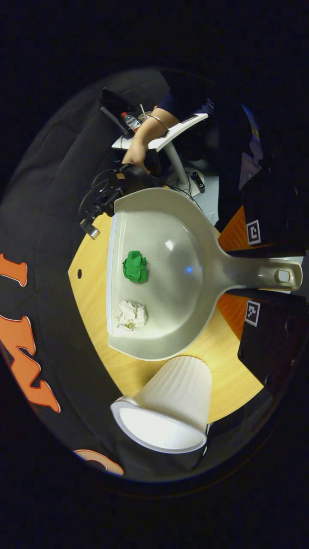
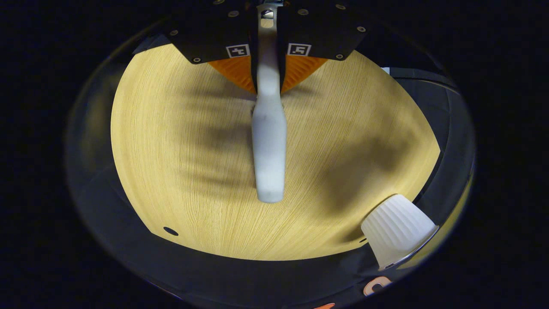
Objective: Pick up the small broom and dustpan from the desktop, sweep the trash into the dustpan with the broom, and then empty the trash into the garbage bin.
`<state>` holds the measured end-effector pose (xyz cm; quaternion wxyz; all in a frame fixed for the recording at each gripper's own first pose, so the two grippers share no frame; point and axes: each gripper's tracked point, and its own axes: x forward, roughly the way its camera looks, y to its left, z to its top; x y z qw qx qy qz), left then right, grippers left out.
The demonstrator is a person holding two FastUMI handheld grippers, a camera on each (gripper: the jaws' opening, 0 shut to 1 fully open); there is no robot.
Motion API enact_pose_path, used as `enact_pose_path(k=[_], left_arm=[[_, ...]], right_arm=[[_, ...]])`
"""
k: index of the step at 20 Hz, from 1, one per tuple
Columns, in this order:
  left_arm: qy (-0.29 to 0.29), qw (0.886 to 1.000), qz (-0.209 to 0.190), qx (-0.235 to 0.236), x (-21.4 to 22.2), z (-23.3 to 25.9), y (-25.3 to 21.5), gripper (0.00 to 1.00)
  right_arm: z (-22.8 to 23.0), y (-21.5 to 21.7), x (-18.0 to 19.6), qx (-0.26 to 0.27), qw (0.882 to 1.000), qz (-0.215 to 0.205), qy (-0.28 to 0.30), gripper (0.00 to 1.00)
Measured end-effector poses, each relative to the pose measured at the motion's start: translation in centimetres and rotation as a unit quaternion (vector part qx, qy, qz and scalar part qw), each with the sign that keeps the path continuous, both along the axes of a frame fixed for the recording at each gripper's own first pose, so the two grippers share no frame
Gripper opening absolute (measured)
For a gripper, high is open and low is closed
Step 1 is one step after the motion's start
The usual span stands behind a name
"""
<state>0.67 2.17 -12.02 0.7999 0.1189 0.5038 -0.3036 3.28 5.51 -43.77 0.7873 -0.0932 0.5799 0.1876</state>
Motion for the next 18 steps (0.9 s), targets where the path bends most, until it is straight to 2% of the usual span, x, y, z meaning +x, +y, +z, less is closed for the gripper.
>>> enact_pose_path(k=[4,7,9,12,14,18], left_arm=[[-0.014,1.0,0.026,-0.012,3.3,4.7,1.4,0.33],[-0.021,0.996,0.088,-0.008,7.0,6.3,6.0,0.33],[-0.035,0.99,0.135,0.032,9.2,6.2,11.8,0.33],[-0.047,0.978,0.172,0.105,11.4,5.4,20.3,0.33],[-0.037,0.973,0.175,0.149,11.5,4.9,23.8,0.33],[-0.027,0.96,0.168,0.224,12.3,4.6,27.8,0.33]], right_arm=[[0.7,-0.3,-0.2,0.006,1.0,-0.005,0.011,0.17],[0.8,-0.5,-0.2,0.006,1.0,-0.005,0.015,0.17],[0.7,-0.5,-0.1,0.004,1.0,-0.002,0.019,0.17],[0.3,0.0,0.0,0.002,1.0,-0.002,0.026,0.17],[0.2,0.2,0.1,-0.002,1.0,0.0,0.029,0.17],[0.1,0.9,0.5,-0.005,0.999,0.006,0.032,0.17]])
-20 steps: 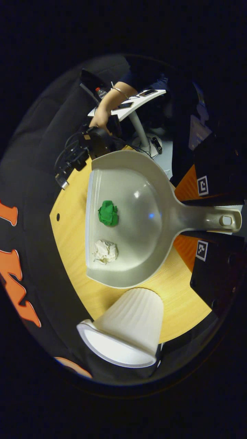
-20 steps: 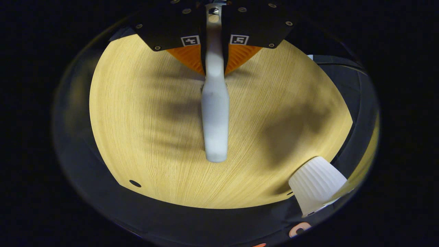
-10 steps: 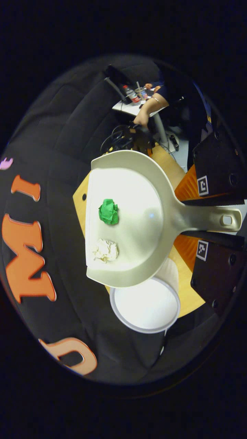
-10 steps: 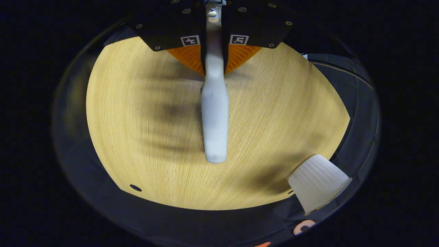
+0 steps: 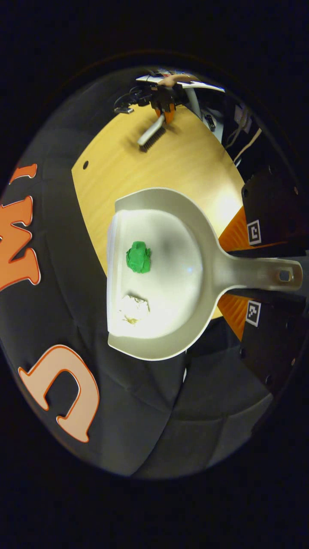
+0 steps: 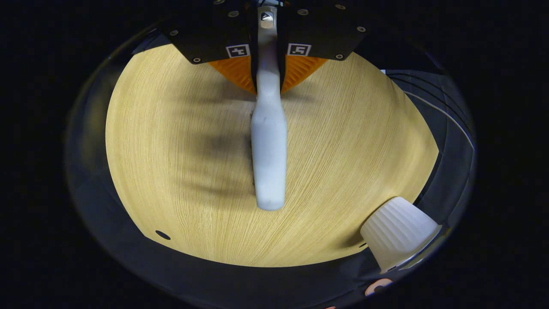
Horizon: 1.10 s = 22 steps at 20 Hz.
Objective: Pick up the small broom and dustpan from the desktop, sweep the trash into the dustpan with the broom, and then empty the trash into the garbage bin.
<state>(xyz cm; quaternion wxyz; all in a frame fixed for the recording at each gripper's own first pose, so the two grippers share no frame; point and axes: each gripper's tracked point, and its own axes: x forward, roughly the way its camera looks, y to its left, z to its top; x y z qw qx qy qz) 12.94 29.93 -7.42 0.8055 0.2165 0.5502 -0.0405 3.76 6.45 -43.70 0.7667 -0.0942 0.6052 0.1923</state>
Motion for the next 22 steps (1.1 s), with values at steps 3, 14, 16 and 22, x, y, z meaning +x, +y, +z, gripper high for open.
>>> enact_pose_path(k=[3,14,16,22], left_arm=[[0.018,0.998,-0.023,0.058,0.8,-0.8,2.7,0.33],[0.063,0.948,-0.168,0.261,2.7,0.3,6.9,0.32],[0.066,0.941,-0.183,0.275,3.0,0.4,7.2,0.32],[0.047,0.982,-0.118,0.141,0.7,-2.1,5.7,0.32]], right_arm=[[0.0,0.2,0.2,-0.001,1.0,-0.004,0.001,0.17],[0.1,0.4,-0.1,-0.008,1.0,-0.014,0.009,0.17],[0.1,0.4,-0.1,-0.008,1.0,-0.016,0.011,0.17],[0.2,0.5,-0.4,-0.005,1.0,-0.023,0.019,0.17]])
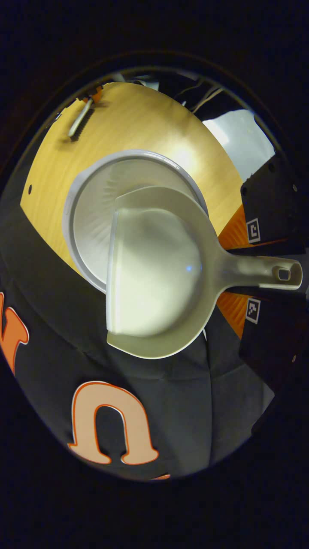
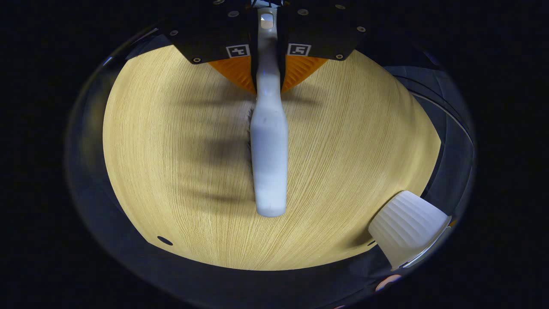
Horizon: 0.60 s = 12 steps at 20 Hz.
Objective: Pick up the small broom and dustpan from the desktop, sweep the trash into the dustpan with the broom, and then empty the trash into the garbage bin.
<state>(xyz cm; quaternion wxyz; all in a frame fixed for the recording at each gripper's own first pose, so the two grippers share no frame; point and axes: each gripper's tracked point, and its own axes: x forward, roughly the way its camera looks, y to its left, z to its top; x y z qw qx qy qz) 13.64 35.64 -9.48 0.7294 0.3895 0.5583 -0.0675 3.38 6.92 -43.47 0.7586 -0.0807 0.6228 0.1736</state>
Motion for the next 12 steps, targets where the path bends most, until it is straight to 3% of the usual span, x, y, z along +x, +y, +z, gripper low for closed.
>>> enact_pose_path(k=[3,7,12], left_arm=[[-0.067,0.995,0.045,-0.06,1.2,-1.4,-0.4,0.32],[-0.133,0.963,0.113,-0.207,2.1,-1.5,-5.0,0.32],[-0.174,0.928,0.107,-0.313,2.2,0.1,-13.5,0.32]], right_arm=[[0.1,0.0,-0.1,-0.004,1.0,0.006,0.004,0.17],[0.2,-0.4,0.1,-0.003,1.0,-0.001,0.008,0.17],[0.3,-0.4,0.0,0.001,1.0,-0.013,0.005,0.17]])
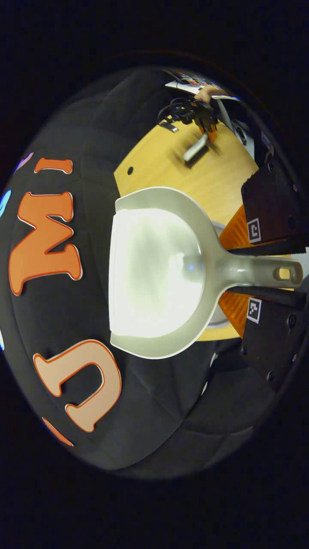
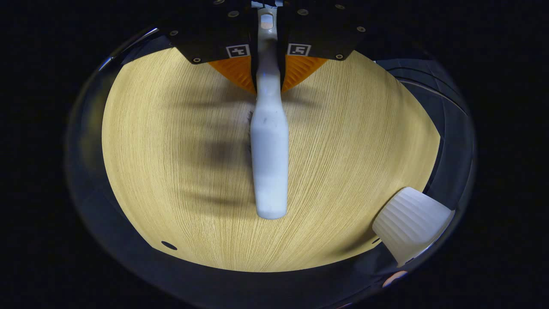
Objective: Pick up the small broom and dustpan from the desktop, sweep the trash into the dustpan with the broom, and then empty the trash into the garbage bin.
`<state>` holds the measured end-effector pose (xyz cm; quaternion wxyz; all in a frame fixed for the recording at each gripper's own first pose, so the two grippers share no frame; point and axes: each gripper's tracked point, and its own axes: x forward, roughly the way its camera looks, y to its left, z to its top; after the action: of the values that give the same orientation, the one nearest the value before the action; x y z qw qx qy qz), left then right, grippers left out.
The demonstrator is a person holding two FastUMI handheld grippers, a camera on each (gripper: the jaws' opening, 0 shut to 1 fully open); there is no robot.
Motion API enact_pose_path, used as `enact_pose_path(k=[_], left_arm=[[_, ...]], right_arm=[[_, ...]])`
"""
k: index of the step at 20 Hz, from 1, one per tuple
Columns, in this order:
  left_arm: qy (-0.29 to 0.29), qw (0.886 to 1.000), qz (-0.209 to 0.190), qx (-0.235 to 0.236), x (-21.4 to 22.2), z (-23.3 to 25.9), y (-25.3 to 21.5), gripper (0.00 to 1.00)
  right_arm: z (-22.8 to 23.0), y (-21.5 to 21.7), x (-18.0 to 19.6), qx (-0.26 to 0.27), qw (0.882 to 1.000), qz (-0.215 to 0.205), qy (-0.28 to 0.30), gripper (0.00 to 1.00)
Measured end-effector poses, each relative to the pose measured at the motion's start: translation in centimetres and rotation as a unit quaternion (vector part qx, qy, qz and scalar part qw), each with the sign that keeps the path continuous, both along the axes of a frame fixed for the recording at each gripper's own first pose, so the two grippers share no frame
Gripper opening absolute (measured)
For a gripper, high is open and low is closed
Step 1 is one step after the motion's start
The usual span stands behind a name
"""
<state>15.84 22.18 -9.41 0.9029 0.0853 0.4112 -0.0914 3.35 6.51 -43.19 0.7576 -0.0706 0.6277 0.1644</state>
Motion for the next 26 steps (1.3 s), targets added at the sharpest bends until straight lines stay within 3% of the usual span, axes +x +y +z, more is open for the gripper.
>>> enact_pose_path(k=[4,8,13,17,19,21,24,26], left_arm=[[0.018,0.994,-0.046,-0.102,-2.4,-0.6,-9.6,0.32],[0.034,0.991,-0.045,-0.121,-3.9,-3.3,-12.9,0.32],[0.061,0.995,0.007,-0.081,-5.0,-13.5,-15.2,0.32],[0.13,0.987,0.042,-0.081,-8.1,-22.2,-17.5,0.32],[0.153,0.986,0.043,-0.054,-9.4,-26.0,-17.1,0.32],[0.165,0.984,0.053,-0.041,-10.4,-28.5,-16.6,0.33],[0.189,0.976,0.083,-0.066,-11.4,-30.5,-16.7,0.32],[0.193,0.976,0.087,-0.057,-11.4,-31.3,-16.6,0.33]], right_arm=[[0.1,-0.1,0.0,-0.002,1.0,0.005,-0.002,0.17],[0.2,-1.2,0.0,0.0,1.0,-0.018,-0.004,0.17],[0.1,-3.3,-0.3,-0.002,1.0,-0.03,-0.008,0.17],[0.0,-3.8,-0.2,-0.001,0.999,-0.03,-0.009,0.17],[0.0,-3.8,0.0,-0.003,0.999,-0.029,-0.012,0.17],[0.0,-3.7,0.0,-0.006,0.999,-0.029,-0.017,0.17],[0.0,-3.8,0.1,-0.006,0.999,-0.028,-0.021,0.17],[0.1,-3.7,0.2,-0.008,0.999,-0.027,-0.022,0.17]])
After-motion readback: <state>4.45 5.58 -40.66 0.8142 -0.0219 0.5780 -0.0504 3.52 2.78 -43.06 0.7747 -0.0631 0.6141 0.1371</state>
